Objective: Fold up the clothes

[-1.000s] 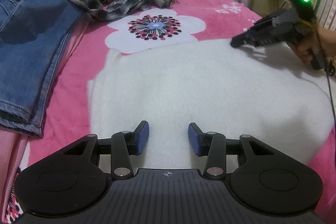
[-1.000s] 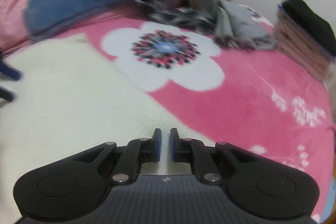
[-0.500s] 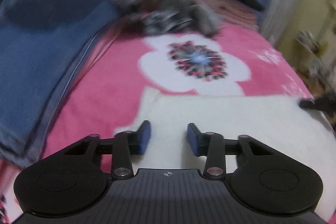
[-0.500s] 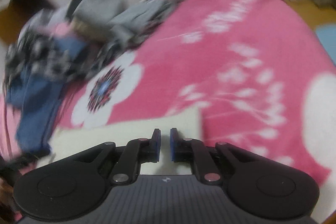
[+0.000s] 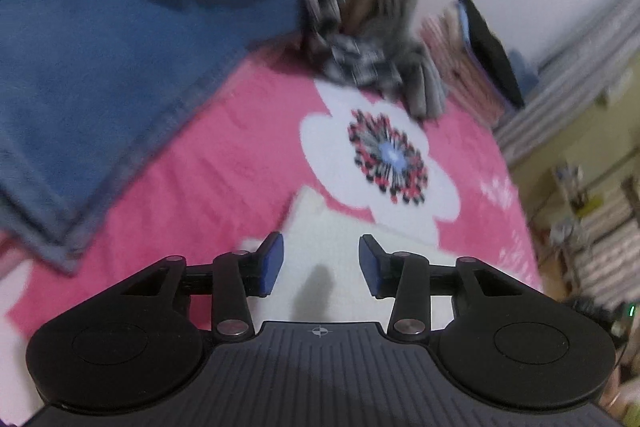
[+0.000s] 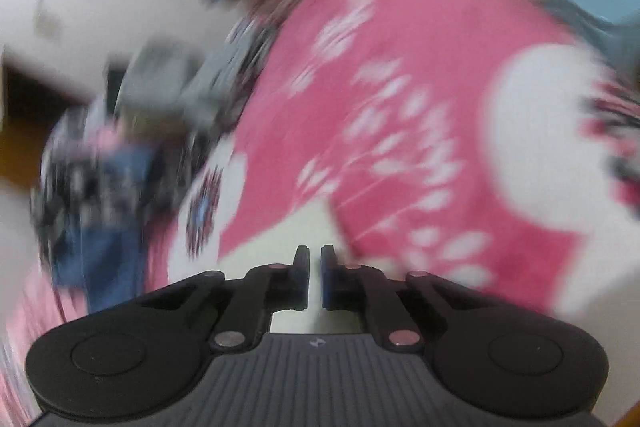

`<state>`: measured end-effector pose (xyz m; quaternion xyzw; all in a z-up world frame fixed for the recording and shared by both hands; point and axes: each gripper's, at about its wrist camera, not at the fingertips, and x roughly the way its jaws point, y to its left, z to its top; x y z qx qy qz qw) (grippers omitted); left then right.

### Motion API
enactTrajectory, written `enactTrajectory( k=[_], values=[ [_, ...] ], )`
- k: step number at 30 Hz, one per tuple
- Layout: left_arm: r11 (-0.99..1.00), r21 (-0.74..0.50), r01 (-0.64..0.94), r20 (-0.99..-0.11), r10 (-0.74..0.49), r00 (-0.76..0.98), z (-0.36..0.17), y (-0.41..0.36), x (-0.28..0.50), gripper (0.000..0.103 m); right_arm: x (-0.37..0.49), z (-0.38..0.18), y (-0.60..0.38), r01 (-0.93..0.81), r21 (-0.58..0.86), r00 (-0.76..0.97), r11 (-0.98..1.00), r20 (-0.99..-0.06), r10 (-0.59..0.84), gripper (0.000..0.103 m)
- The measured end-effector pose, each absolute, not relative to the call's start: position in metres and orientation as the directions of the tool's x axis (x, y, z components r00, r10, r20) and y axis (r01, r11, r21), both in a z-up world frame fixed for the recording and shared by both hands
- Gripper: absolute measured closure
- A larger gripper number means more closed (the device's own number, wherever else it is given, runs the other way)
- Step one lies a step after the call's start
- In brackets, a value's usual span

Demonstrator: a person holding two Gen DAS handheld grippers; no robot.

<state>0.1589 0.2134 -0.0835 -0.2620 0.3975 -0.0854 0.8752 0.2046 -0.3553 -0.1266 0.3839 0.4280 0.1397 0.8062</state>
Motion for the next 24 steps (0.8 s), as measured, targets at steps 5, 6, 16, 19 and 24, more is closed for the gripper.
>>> enactTrajectory(
  k=[5, 6, 16, 19, 24],
  values=[
    [0.862, -0.507, -0.001, -0.631, -0.37, 0.682, -0.04, 0.227, 0.118, 0.056, 0.149, -0.093, -0.383, 0.118, 0.736, 0.633, 0.667, -0.573, 0.52, 0.084],
    [0.868, -0.496, 0.011, -0.64, -0.374, 0.671, -0.034, 0.228, 0.108, 0.055, 0.138, -0.086, -0.389, 0.121, 0.735, 0.64, 0.667, -0.571, 0.513, 0.081],
    [0.79, -0.612, -0.043, -0.651, -0.472, 0.595, -0.072, 0.235, 0.01, 0.055, 0.023, -0.095, -0.378, 0.142, 0.765, 0.596, 0.628, -0.573, 0.563, 0.066],
    [0.783, -0.62, -0.058, -0.649, -0.469, 0.599, -0.088, 0.234, -0.003, 0.056, 0.014, -0.097, -0.369, 0.124, 0.741, 0.598, 0.66, -0.586, 0.547, 0.066],
    [0.775, -0.626, -0.089, -0.645, -0.451, 0.617, -0.101, 0.24, -0.013, 0.059, 0.005, -0.1, -0.37, 0.132, 0.705, 0.609, 0.697, -0.613, 0.504, 0.072]
  ],
)
